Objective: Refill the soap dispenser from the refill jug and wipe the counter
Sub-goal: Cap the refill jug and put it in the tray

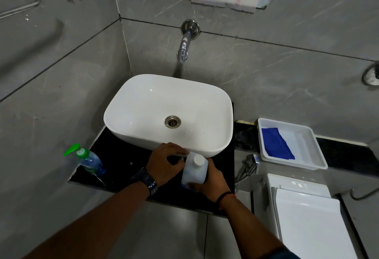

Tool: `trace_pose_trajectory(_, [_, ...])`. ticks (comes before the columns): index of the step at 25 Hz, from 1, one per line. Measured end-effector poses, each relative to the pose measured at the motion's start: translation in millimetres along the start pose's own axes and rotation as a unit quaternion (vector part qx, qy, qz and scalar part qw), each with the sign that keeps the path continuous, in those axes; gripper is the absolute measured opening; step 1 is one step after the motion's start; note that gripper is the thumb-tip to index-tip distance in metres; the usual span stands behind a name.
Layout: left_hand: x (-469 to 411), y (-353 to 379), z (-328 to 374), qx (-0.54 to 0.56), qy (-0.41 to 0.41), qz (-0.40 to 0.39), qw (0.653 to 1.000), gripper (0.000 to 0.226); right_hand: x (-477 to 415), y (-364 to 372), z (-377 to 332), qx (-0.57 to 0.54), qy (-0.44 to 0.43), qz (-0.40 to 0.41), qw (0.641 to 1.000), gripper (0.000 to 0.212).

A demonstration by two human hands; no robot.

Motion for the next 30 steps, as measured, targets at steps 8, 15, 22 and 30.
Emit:
trace_pose_trajectory(8, [9,44,40,-0.039,0.094,-0.102,0.990,0.042,2,-2,-6,-0.004,-0.021,-0.010,1.000,0.090])
trace_pose_trajectory(15, [-1,21,10,-0.022,0.034,-0.053,0.998,0.039,1,-3,-4,0.000,-0.010,-0.005,1.000,0.092])
trace_pose_trajectory(22, [2,30,21,-0.117,0.087,-0.036,0.989,0.045,-2,-1,-3,0.008,-0.015,-0.012,1.000,0.091])
trace_pose_trajectory(30, [-10,52,19,-0.143,0.171,-0.238,0.945,0.032,-9,4,7,0.000,-0.015,-0.043,0.999,0.095])
Point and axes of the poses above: each hand's wrist, its own x-axis away from the middle knuckle, its own y-axis out of the palm, z = x × y, the point moved 8 cm from there along -x, towards the middle knuckle, and after that the axes turned 14 degrees about z, right-handed, at the moved point
